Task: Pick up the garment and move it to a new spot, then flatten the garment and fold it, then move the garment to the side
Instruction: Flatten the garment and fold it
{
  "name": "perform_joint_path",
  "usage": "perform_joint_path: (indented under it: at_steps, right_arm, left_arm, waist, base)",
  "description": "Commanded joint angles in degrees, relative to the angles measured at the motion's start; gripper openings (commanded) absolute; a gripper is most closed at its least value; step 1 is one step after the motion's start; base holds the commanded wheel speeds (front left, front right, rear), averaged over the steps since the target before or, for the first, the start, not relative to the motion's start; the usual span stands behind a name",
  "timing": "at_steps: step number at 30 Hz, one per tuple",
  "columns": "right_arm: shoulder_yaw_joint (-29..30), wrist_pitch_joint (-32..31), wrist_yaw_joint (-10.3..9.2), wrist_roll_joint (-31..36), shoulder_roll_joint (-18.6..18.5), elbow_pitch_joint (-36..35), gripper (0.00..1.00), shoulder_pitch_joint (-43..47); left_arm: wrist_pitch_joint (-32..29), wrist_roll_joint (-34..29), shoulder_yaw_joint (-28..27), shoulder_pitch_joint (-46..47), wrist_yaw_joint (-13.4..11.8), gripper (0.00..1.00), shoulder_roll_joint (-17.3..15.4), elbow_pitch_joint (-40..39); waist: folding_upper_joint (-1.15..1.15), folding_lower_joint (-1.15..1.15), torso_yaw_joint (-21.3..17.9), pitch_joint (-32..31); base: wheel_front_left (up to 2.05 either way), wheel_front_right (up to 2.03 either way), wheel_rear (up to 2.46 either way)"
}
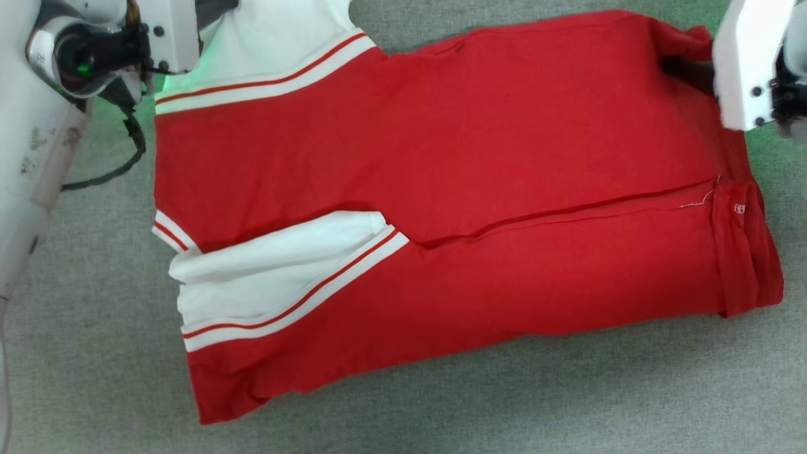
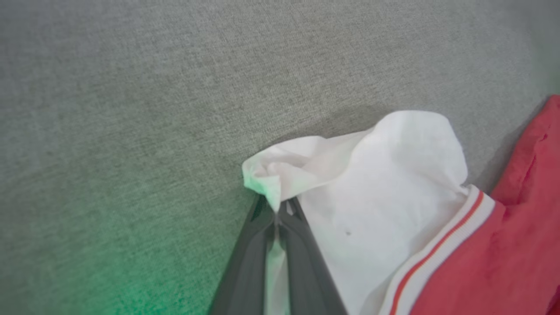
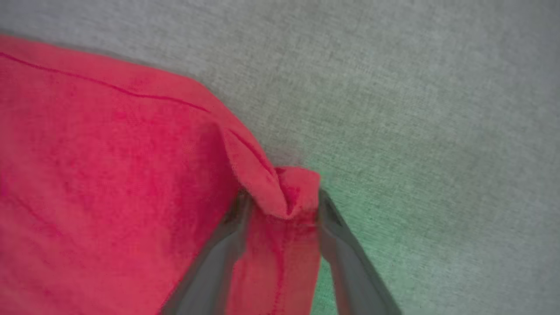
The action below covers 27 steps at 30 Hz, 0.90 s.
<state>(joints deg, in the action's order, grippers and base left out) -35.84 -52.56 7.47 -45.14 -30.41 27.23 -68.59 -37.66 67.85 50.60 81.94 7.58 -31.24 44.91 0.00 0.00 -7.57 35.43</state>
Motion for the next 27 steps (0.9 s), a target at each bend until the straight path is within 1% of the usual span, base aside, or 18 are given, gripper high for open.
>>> perform_joint_path:
  at_steps: [1,4,7,12,14,20,23,27]
  right_arm:
    - [-1.4,0.5,0.04,-0.4,0.8,0.9,0.0,1.6]
    - [-1.6,3.4,0.01,-1.4,0.1,0.9,0.0,1.6]
    - [-1.8,7.0,0.01,-2.8,-0.9,0.2,0.0,2.0]
    - [-1.9,12.7,0.01,-5.3,-3.5,-2.1,0.0,5.1]
    - [-2.1,14.2,0.01,-6.5,-5.3,-3.8,0.0,7.0]
    - [-2.4,15.4,0.01,-9.3,-11.6,-10.2,0.0,14.8]
    - [-1.7,15.4,0.01,-9.9,-14.8,-13.4,0.0,19.2]
    - [0.8,15.9,0.01,-10.7,-18.5,-16.8,0.0,25.3]
  left_arm:
    - [0.0,0.2,0.8,-1.9,-0.2,0.0,-0.4,0.7]
    - [1.5,1.7,0.6,-2.3,-0.2,0.0,0.3,-0.2]
    - [3.4,3.0,0.6,-3.0,-0.2,0.0,0.1,-2.2]
    - [7.0,6.3,0.9,-6.1,-0.2,0.0,-1.3,-9.3]
    - [8.2,7.5,1.4,-7.9,-0.2,0.0,-2.6,-13.5]
    - [10.8,11.1,2.6,-15.1,-0.2,0.0,-9.7,-29.1]
    - [13.7,11.9,2.8,-19.6,-0.2,0.0,-14.1,-36.4]
    - [18.9,12.3,3.0,-26.6,-0.2,0.0,-18.8,-44.3]
  waist:
    - [0.0,0.0,0.1,-0.3]
    - [0.0,0.0,0.6,-1.9]
    - [0.0,0.0,1.5,-4.4]
    - [0.0,0.0,3.6,-9.6]
    - [0.0,0.0,4.6,-11.7]
    - [0.0,0.0,6.5,-15.3]
    - [0.0,0.0,7.2,-15.7]
    - [0.0,0.0,7.8,-15.6]
  base:
    - [0.0,0.0,0.0]
    - [0.0,0.0,0.0]
    - [0.0,0.0,0.0]
    - [0.0,0.0,0.0]
    - [0.0,0.0,0.0]
    - [0.0,0.0,0.0]
    - [0.0,0.0,0.0]
    - [0.0,0.0,0.0]
